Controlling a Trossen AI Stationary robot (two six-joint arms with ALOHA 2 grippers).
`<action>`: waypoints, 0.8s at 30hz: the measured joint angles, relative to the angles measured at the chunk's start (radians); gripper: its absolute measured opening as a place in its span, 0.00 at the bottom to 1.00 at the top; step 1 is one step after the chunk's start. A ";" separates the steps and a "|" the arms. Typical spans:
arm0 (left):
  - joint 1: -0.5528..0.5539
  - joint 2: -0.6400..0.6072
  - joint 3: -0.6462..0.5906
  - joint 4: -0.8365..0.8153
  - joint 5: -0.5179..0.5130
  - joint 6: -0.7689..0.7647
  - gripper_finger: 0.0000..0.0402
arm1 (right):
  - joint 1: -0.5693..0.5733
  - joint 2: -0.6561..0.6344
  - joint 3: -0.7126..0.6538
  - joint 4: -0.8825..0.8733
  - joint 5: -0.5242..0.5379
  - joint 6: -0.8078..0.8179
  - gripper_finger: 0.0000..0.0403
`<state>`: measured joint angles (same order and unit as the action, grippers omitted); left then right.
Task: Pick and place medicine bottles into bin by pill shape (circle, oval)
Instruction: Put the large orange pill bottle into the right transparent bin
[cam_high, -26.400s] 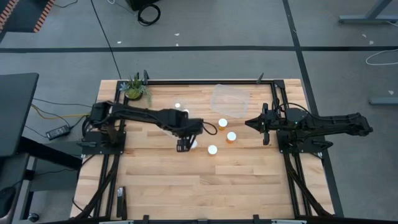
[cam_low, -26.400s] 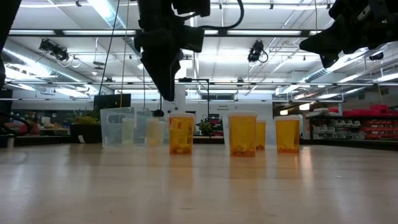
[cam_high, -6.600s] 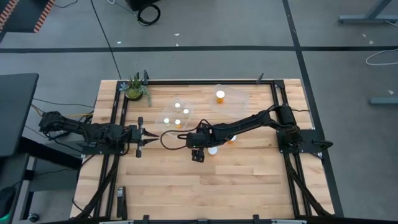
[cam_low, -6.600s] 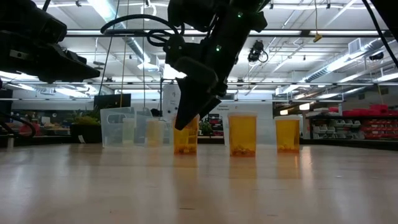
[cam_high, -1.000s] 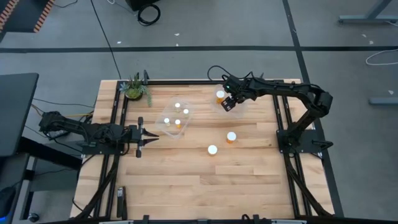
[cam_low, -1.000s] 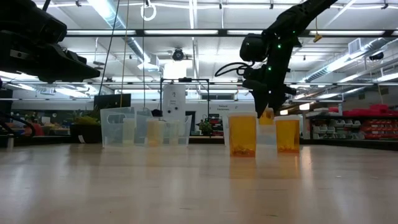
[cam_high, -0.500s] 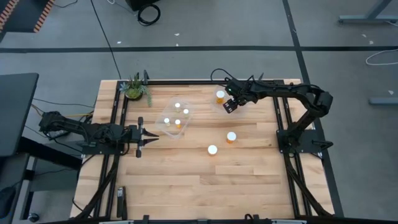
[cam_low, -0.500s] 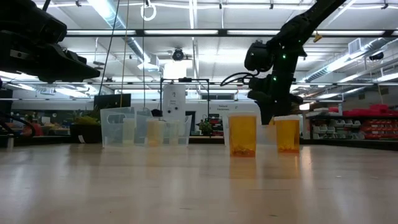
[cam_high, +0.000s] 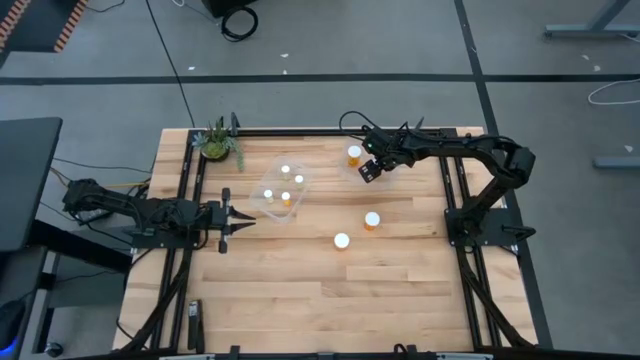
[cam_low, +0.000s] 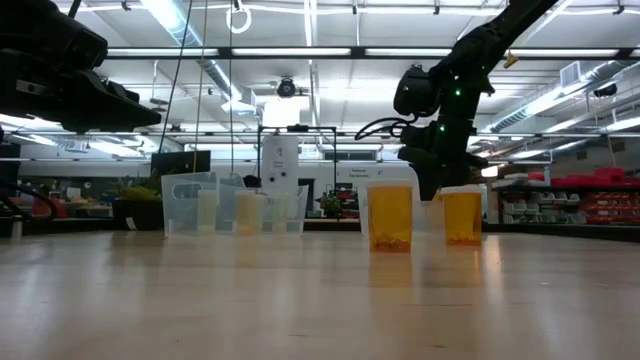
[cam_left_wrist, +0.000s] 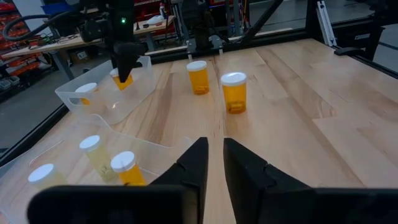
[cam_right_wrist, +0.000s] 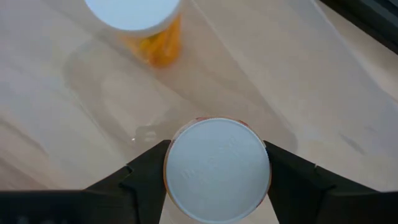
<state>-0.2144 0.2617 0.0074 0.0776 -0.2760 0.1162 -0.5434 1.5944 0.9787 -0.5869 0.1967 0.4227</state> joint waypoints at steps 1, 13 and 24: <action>0.000 0.000 0.000 0.000 0.000 0.000 0.14 | 0.000 0.000 0.000 0.000 0.000 0.000 0.61; 0.000 0.000 0.000 0.000 0.000 0.000 0.14 | 0.000 0.000 0.000 0.000 -0.011 0.001 0.63; 0.000 0.000 0.000 0.000 0.000 0.000 0.14 | 0.000 0.000 0.000 -0.001 -0.011 0.001 0.63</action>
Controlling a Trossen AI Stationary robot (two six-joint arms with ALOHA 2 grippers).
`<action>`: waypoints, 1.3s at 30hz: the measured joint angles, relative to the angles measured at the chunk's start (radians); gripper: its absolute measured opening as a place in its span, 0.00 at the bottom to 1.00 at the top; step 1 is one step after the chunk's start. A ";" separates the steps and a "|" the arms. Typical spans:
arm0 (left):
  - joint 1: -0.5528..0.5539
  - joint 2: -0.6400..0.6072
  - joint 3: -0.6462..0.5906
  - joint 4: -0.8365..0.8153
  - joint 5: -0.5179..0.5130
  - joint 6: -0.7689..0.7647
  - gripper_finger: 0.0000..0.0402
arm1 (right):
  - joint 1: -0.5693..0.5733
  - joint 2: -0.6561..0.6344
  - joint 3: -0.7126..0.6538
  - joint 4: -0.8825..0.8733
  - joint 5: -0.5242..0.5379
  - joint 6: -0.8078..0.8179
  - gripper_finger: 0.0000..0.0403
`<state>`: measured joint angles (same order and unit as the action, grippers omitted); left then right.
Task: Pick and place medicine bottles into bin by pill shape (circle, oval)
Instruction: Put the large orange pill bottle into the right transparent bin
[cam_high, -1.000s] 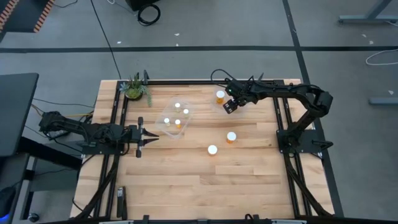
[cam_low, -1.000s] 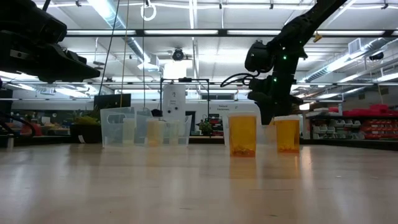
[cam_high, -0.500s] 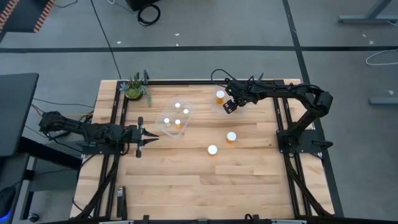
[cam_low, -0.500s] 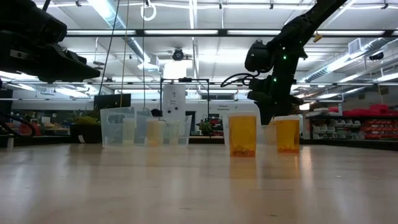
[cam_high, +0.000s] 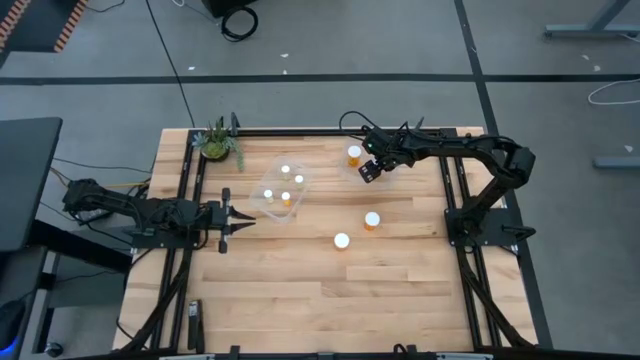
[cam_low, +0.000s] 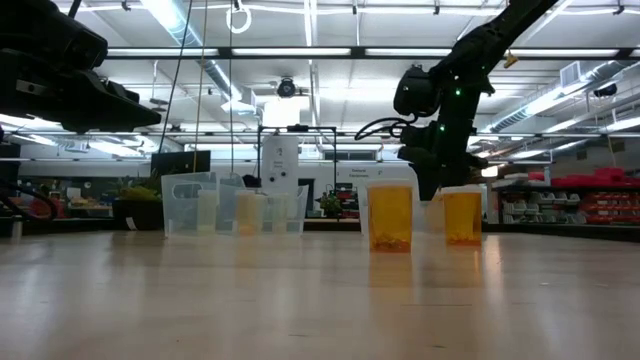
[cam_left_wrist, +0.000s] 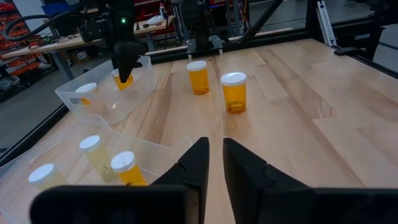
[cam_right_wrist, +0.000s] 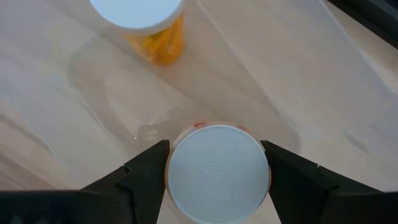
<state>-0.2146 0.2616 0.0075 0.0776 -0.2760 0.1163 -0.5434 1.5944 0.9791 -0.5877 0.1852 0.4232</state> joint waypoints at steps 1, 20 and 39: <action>0.000 0.000 0.000 0.000 0.000 0.000 0.13 | 0.000 0.000 0.000 0.000 0.000 0.000 0.63; 0.000 0.000 0.000 0.000 0.000 0.000 0.13 | 0.000 0.000 0.000 0.000 -0.008 0.000 0.66; 0.000 0.000 0.000 0.000 0.000 0.000 0.13 | 0.000 0.000 0.100 -0.088 -0.008 -0.003 0.74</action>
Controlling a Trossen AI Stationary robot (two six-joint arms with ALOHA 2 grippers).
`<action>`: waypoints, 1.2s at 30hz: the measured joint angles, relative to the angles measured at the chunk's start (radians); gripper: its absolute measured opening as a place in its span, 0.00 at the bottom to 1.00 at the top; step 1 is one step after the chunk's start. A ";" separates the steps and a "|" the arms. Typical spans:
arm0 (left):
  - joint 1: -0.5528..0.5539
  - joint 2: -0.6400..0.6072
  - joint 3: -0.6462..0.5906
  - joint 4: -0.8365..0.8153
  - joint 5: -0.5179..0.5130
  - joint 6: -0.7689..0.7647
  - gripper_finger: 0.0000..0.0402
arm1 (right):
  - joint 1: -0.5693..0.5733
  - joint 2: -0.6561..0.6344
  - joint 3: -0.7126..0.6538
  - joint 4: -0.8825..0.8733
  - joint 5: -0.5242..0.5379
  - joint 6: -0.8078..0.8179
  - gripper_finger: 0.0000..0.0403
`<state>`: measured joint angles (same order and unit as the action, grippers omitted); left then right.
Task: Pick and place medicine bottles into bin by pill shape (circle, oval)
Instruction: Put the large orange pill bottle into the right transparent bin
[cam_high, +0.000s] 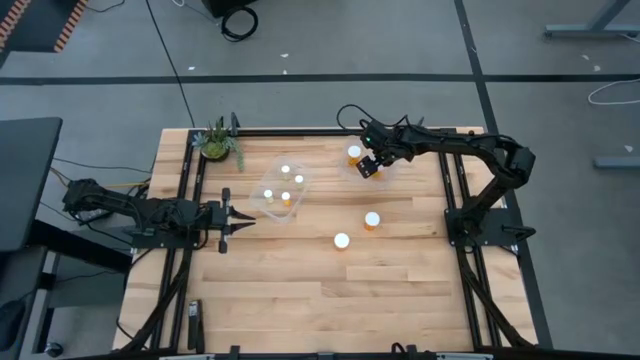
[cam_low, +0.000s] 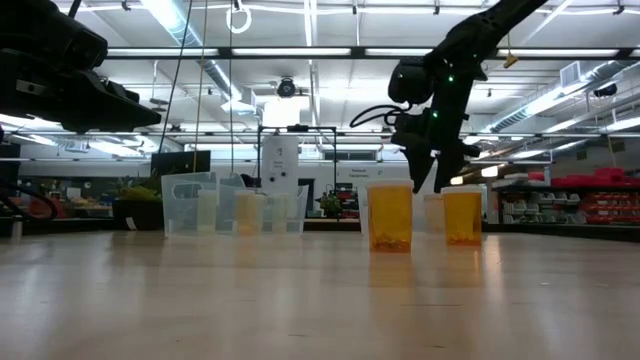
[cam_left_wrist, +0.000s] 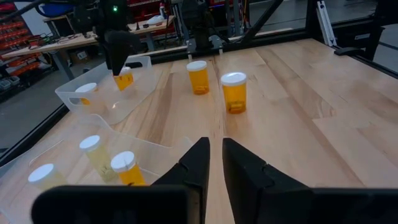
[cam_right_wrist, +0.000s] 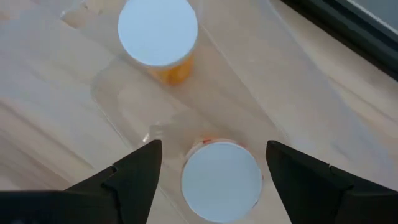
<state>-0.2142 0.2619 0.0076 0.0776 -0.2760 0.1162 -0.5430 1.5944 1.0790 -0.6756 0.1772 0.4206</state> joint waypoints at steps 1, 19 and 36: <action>0.000 0.000 0.000 0.000 0.000 0.000 0.13 | 0.000 0.000 0.006 -0.007 0.000 0.000 0.74; 0.000 0.000 0.000 0.000 0.000 0.000 0.13 | 0.003 0.000 0.107 -0.106 0.012 -0.001 0.74; 0.000 0.000 0.000 0.000 0.000 0.000 0.14 | 0.069 0.000 0.206 -0.166 0.055 -0.043 0.74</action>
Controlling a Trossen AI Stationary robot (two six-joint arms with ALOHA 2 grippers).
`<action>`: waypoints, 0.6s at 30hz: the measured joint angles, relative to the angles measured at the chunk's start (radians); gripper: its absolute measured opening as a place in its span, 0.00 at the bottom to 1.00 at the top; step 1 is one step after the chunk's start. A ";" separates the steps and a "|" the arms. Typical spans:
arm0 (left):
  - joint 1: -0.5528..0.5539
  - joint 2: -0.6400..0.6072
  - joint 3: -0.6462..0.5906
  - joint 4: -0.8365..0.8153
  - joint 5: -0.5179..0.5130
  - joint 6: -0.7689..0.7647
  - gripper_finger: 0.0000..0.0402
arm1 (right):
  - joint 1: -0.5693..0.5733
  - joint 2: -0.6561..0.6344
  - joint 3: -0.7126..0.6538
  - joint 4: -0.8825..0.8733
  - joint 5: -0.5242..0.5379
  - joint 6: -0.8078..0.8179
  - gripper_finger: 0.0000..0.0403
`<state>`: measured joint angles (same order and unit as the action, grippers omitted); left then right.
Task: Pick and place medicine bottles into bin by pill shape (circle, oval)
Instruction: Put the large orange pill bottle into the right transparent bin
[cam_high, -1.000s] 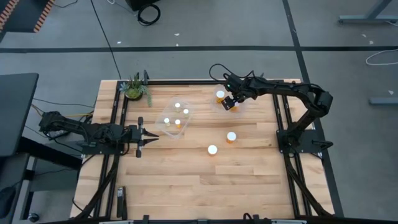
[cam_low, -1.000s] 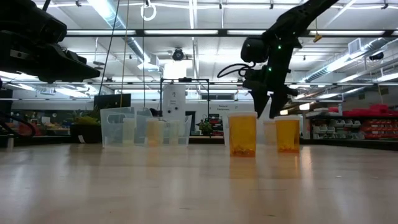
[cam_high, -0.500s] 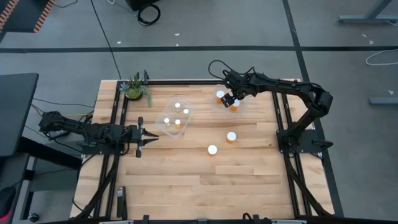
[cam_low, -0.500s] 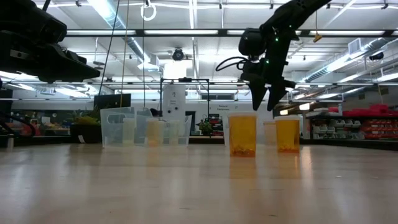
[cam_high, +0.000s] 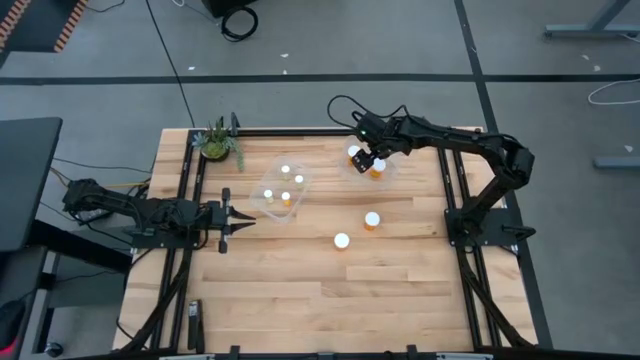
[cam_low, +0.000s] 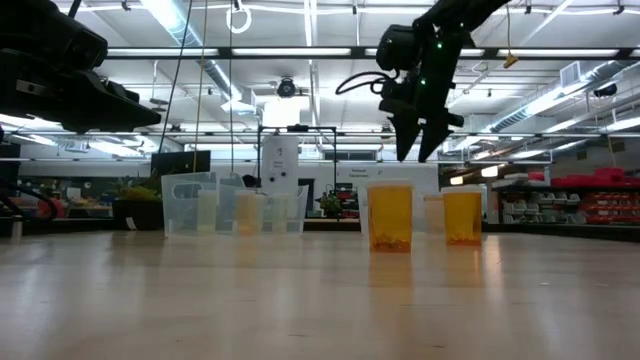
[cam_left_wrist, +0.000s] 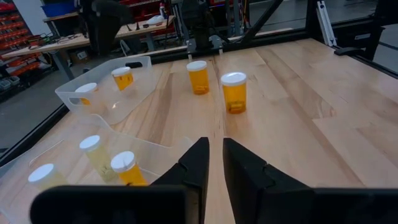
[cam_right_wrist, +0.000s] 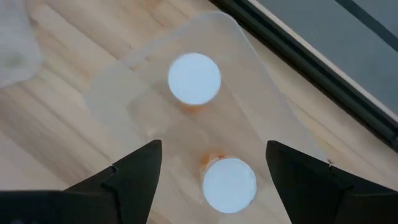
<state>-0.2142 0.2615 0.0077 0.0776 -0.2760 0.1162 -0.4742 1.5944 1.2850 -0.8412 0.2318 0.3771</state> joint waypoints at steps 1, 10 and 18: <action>0.000 0.000 0.000 0.000 0.000 0.000 0.13 | 0.010 0.000 0.008 -0.002 0.001 -0.003 0.74; 0.000 0.000 0.000 0.000 0.000 0.000 0.15 | 0.137 0.000 0.022 -0.003 -0.003 -0.028 0.74; 0.000 0.000 0.000 0.000 0.000 0.000 0.14 | 0.248 0.000 0.021 0.005 0.001 0.067 0.74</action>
<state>-0.2142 0.2616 0.0075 0.0776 -0.2760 0.1162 -0.2265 1.5944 1.3057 -0.8360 0.2328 0.4443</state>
